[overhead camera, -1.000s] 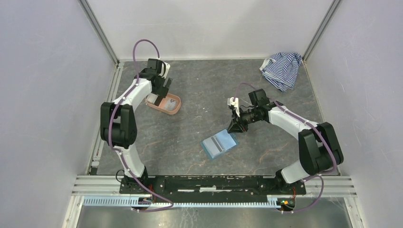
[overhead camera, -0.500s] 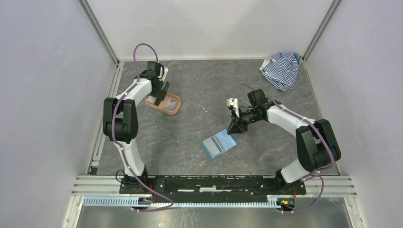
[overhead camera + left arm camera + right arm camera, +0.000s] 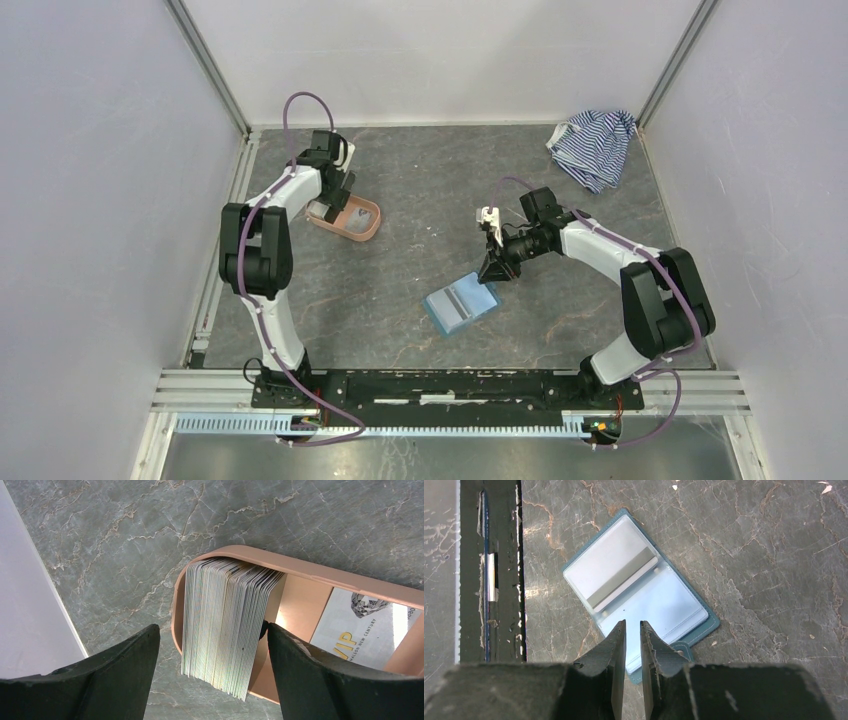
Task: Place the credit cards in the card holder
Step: Pick up the credit card from the storage box.
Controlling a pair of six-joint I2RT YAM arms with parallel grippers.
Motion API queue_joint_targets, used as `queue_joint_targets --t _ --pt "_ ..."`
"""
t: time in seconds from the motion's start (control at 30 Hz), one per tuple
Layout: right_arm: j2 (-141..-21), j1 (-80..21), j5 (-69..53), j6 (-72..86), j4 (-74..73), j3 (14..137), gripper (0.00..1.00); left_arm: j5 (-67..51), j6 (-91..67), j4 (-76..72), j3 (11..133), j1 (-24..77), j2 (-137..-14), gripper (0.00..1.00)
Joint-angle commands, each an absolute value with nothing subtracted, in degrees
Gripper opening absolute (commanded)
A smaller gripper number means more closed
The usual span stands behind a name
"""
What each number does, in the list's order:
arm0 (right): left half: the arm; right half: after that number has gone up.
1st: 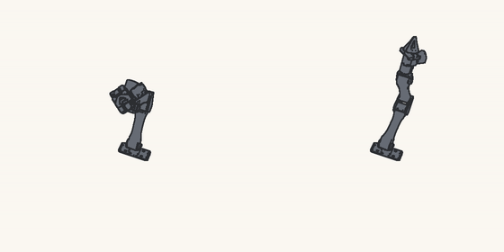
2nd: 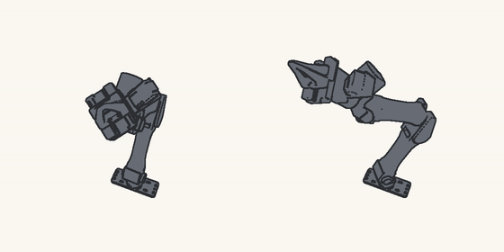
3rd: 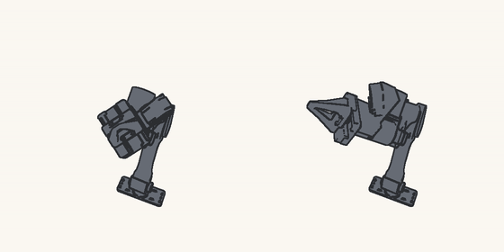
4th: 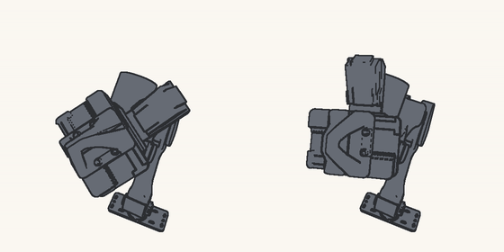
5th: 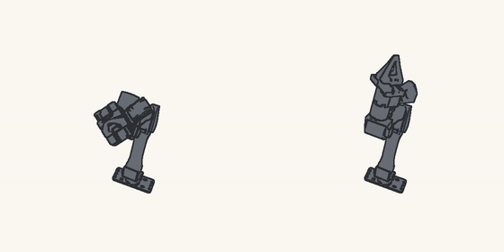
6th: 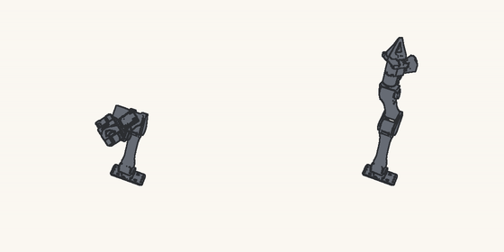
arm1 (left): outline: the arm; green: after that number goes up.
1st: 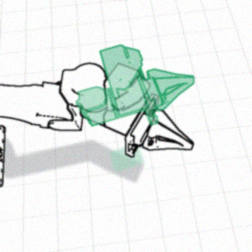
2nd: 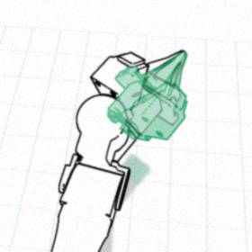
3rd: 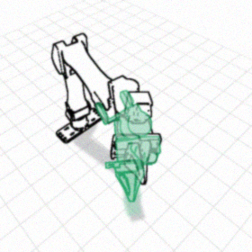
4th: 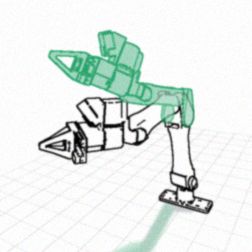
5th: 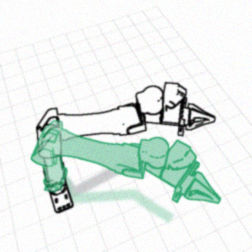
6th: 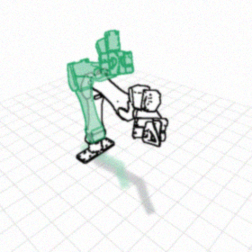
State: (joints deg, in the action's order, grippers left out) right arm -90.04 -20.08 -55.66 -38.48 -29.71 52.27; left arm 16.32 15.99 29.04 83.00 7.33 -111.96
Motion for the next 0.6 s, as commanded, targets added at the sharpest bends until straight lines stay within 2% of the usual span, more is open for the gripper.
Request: queue_joint_targets --t 0.0,0.3,0.57 --pt "-90.45 -19.73 -57.30 -39.90 -30.22 54.54 0.22 16.50 18.16 27.35 85.02 7.16 -112.83 0.85" --pt "-90.61 -19.74 -57.39 -40.08 -30.54 54.58 0.22 16.98 18.17 27.78 86.03 7.04 -113.74 0.85" --pt "-90.56 -19.73 -57.46 -40.17 -30.57 54.55 0.22 14.22 17.52 28.41 86.22 5.88 -113.11 0.80"
